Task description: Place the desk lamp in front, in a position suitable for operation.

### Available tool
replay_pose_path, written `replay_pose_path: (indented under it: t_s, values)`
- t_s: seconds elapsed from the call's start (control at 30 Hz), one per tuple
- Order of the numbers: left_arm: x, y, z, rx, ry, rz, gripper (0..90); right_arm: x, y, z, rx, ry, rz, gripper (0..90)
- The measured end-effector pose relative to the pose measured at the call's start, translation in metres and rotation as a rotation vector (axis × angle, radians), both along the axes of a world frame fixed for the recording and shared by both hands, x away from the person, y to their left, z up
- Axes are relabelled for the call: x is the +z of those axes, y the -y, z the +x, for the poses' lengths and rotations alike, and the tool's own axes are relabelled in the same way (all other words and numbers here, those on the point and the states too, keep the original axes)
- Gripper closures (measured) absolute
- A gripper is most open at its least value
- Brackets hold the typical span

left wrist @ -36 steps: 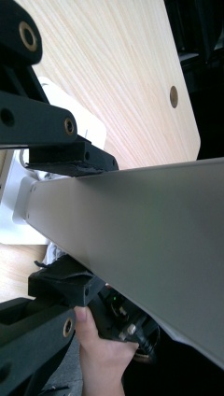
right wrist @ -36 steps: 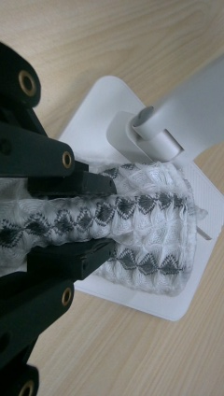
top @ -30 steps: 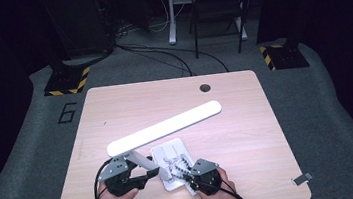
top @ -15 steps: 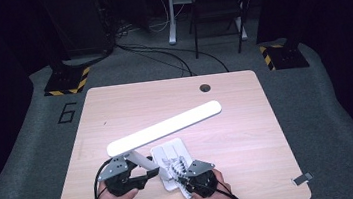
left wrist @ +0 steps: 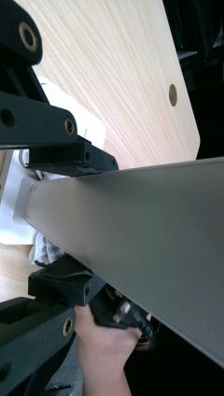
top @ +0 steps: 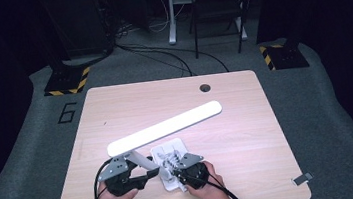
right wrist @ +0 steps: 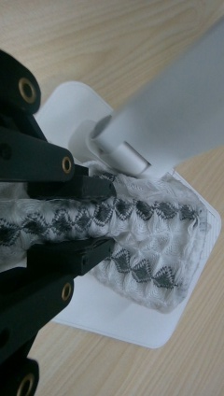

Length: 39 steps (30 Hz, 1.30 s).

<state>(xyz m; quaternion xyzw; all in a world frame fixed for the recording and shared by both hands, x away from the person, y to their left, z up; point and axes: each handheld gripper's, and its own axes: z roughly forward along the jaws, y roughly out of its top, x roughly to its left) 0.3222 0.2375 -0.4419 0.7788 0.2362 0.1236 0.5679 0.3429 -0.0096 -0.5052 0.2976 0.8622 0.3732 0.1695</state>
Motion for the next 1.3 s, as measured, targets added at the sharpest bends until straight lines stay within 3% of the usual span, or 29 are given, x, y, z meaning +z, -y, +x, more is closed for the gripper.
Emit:
replay_pose_path:
  t_s: [0.5,0.73,0.8,1.3]
  values:
    - [0.000,0.000,0.000,-0.003,0.003,0.000,52.5,0.001,-0.010,0.031,-0.035,-0.024,0.005,72.5]
    - [0.000,0.001,0.000,-0.002,0.012,0.006,52.5,0.001,-0.016,0.042,-0.053,-0.024,0.014,72.6]
    - [0.000,0.002,-0.001,0.000,0.012,0.017,52.6,0.002,-0.019,0.048,-0.045,-0.017,-0.007,72.5]
    - [-0.001,0.001,0.000,-0.005,0.017,0.006,52.6,0.001,-0.031,0.071,-0.074,-0.006,0.014,71.7]
